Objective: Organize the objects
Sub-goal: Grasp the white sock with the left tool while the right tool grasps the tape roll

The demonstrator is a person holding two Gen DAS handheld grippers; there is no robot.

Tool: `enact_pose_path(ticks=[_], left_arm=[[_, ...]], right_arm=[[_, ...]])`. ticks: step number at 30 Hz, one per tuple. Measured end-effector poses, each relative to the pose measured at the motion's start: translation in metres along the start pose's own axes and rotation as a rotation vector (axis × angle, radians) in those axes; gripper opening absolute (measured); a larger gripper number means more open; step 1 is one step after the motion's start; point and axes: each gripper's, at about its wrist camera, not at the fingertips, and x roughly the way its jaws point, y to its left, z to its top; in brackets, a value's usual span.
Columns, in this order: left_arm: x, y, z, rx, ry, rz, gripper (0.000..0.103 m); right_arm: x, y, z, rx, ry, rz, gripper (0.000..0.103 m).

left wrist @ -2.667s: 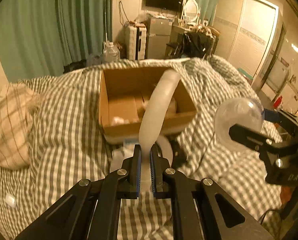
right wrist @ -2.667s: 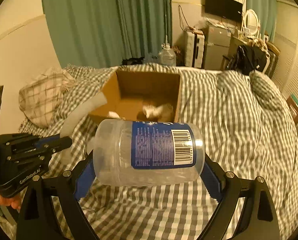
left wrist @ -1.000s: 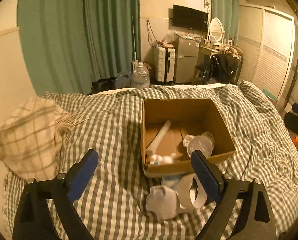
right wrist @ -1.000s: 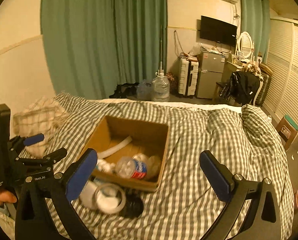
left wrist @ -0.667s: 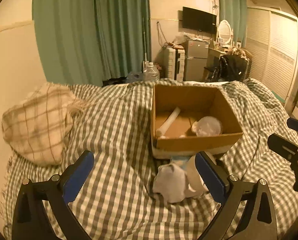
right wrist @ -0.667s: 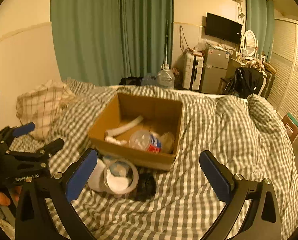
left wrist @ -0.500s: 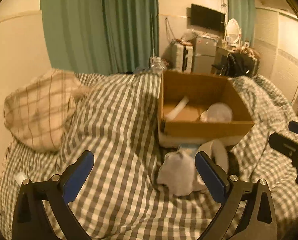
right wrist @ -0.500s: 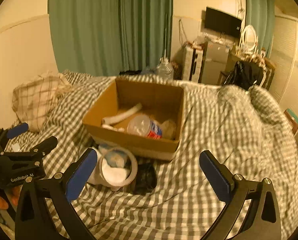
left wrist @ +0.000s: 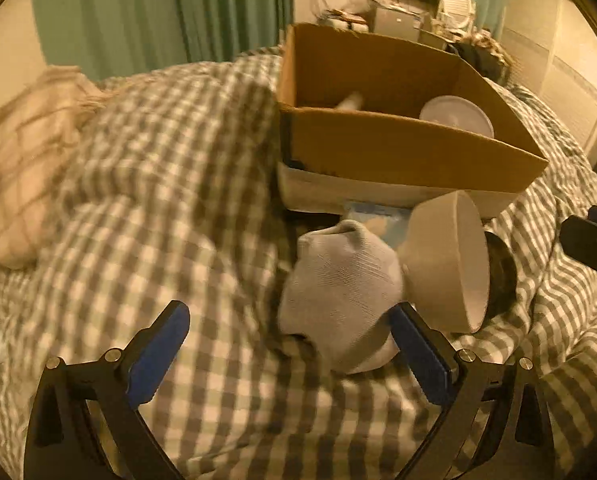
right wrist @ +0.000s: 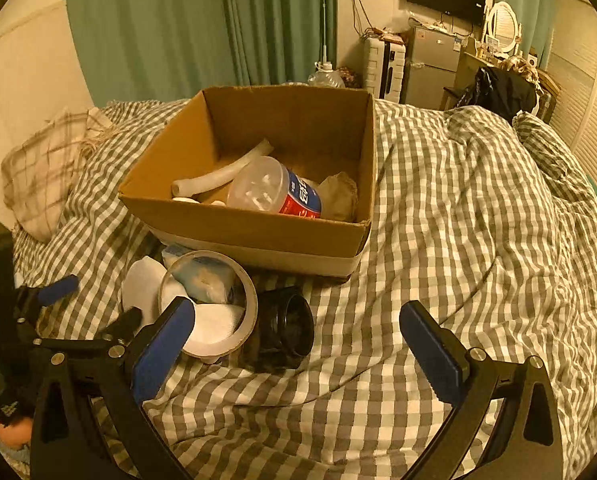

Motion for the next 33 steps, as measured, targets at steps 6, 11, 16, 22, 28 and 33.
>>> enact_pose_path(ticks=[6,11,16,22,28,33], left_arm=[[0.022,-0.009,0.001,0.03,0.064,-0.148,0.064],[0.011,-0.004,-0.002,0.016,0.04,-0.179,0.05],[-0.025,0.016,0.0,-0.027,-0.032,-0.135,0.049],[-0.047,0.042,0.008,-0.049,-0.085,-0.035,0.049],[-0.051,0.058,0.012,-0.069,-0.1,0.02,0.049],[-0.041,0.057,0.012,-0.076,-0.076,0.023,0.049]], right_arm=[[0.008,0.0,0.001,0.001,0.014,-0.003,0.102],[0.006,0.008,0.002,-0.025,-0.004,0.005,0.102],[0.003,0.016,0.001,-0.058,-0.015,0.024,0.102],[0.009,0.025,-0.001,-0.08,0.006,0.039,0.103],[0.02,0.045,-0.006,-0.131,0.043,0.01,0.103],[0.034,0.066,-0.009,-0.161,0.085,-0.023,0.102]])
